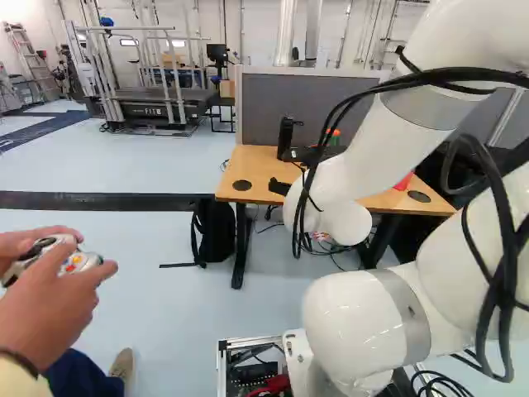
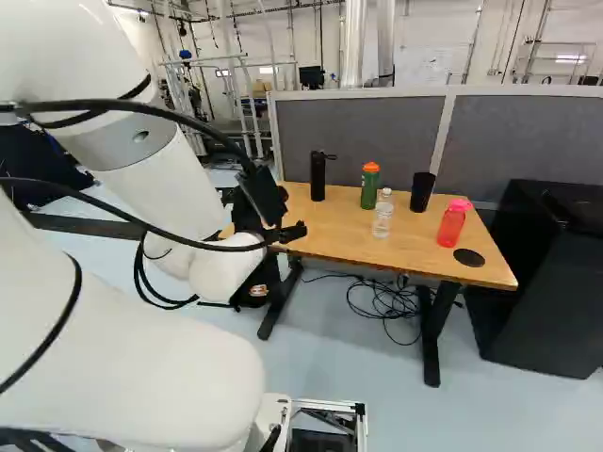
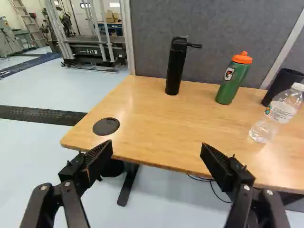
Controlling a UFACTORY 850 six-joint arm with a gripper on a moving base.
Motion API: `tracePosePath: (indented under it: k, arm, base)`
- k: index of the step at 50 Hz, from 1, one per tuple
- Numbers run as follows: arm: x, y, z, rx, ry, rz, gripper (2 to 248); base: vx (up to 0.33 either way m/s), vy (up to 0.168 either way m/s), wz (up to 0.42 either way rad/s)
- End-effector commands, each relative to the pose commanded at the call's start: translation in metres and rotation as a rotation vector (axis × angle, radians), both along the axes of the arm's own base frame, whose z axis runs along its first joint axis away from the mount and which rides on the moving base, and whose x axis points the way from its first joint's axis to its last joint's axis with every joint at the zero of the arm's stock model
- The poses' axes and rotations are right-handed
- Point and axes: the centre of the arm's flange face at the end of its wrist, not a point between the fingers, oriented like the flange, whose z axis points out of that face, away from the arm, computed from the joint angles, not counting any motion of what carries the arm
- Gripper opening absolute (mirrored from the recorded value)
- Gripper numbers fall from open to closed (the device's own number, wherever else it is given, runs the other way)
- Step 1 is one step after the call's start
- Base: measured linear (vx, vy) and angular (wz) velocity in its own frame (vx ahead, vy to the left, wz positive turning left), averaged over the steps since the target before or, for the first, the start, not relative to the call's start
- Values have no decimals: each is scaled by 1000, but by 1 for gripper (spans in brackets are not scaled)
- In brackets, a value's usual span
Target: Pick up the green bottle from the table
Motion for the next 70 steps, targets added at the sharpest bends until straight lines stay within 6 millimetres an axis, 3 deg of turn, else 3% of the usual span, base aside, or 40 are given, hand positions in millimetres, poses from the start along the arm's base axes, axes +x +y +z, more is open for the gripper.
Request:
tracePosePath:
  k: [21, 36, 70]
  arm:
    - [0, 0, 0, 0, 0, 0, 247]
    - [0, 0, 0, 0, 0, 0, 247]
    - [2, -1, 0, 0, 1, -5, 247]
  base:
    - [299, -4, -26]
    - [264, -115, 5]
    - [110, -78, 0]
